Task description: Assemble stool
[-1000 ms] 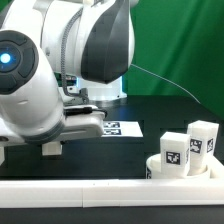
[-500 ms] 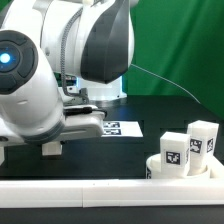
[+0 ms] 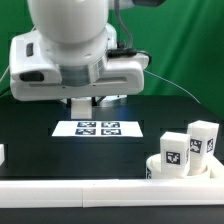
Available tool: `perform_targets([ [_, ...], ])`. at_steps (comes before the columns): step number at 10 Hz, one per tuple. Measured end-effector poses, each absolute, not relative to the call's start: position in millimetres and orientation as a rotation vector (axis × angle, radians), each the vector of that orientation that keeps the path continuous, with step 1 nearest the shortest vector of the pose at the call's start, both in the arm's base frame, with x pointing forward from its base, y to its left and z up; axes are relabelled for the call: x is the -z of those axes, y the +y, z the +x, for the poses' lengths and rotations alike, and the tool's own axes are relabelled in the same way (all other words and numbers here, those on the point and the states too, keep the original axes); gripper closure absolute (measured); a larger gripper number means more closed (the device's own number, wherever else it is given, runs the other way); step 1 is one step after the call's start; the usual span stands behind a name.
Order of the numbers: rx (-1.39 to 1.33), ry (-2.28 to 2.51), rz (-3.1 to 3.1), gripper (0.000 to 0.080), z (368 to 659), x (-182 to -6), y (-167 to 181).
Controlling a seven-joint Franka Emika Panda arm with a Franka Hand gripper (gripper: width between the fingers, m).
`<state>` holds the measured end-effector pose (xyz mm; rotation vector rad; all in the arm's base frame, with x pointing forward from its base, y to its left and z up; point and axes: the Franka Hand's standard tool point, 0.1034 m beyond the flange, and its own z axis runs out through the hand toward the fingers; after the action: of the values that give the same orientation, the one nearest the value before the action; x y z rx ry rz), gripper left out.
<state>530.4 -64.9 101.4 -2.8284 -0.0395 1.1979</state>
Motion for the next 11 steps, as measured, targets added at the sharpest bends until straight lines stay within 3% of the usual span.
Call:
perform_targets([
  [1,-1.193,-0.036,-2.831,0.0462,530,-96.2,-67],
  [3,-0.937,-0.039,-2.941,0.0462,548,-93.6,-70],
  [4,-0.836,-0.04,-2.976,0.0462,547,-97.2,-69],
  [5,-0.741,-0.043,-3.005,0.0462,551,-111.6,-54],
  [7,-0.413,0.129,-3.015,0.0462,577,-139.8,-3],
  [8,-0.319,0.19,-3.02,0.0462,585,-143.6,15],
  [9,-0.328,0.203,-3.022,0.0462,585,-138.0,10],
  [11,-0.055,0.212,-3.055,0.0462,599,-138.5,7],
])
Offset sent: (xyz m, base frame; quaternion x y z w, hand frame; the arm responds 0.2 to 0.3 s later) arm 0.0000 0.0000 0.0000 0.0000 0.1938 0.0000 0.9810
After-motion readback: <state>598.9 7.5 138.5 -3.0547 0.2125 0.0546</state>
